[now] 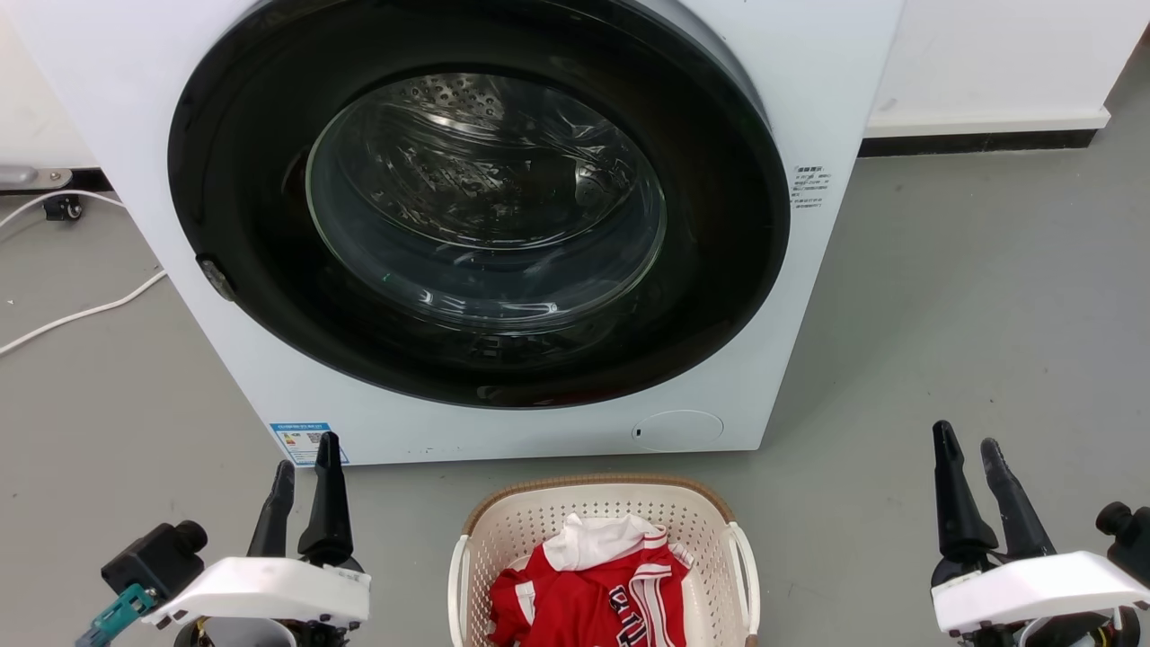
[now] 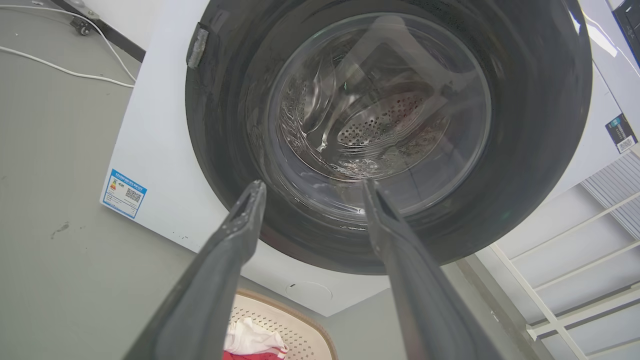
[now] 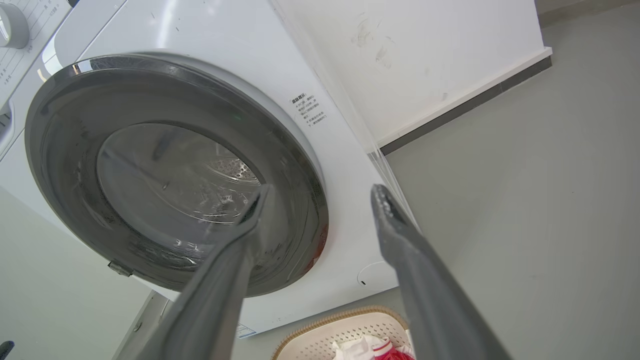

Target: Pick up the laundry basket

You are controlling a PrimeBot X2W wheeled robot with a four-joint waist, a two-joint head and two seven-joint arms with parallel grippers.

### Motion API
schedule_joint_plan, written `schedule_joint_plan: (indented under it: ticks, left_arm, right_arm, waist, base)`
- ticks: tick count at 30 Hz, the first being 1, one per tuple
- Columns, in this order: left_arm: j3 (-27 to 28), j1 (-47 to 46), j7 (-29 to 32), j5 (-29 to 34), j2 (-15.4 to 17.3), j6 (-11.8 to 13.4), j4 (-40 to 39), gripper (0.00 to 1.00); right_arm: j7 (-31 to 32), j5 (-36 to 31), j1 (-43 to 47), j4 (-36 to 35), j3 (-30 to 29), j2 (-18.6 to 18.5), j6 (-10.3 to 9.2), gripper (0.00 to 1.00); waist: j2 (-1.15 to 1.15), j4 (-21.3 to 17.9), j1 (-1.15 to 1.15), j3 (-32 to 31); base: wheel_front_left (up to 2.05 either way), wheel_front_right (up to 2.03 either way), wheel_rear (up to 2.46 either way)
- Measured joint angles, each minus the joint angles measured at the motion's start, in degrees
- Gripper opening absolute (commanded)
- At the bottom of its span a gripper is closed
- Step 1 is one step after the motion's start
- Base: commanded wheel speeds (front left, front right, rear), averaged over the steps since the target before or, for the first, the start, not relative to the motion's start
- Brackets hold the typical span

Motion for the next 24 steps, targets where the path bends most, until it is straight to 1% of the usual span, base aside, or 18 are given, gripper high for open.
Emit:
schedule_joint_plan:
  ticks: [16, 24]
  left_arm:
    - [-1.3, 1.3, -2.5, 12.2, 0.1, 0.5, -0.5, 1.0]
    - [-2.2, 1.6, -3.6, 18.3, 0.1, 1.0, -0.7, 1.0]
  right_arm:
    - [-2.5, -13.2, 1.8, -0.8, 1.3, 0.0, 0.01, 1.0]
    - [-3.8, -18.6, 2.3, -1.2, 1.5, 0.0, 0.01, 1.0]
  waist:
    - [0.0, 0.0, 0.0, 0.0]
    - [0.0, 0.0, 0.0, 0.0]
  base:
    - [0.0, 0.0, 0.0]
    - [0.0, 0.0, 0.0]
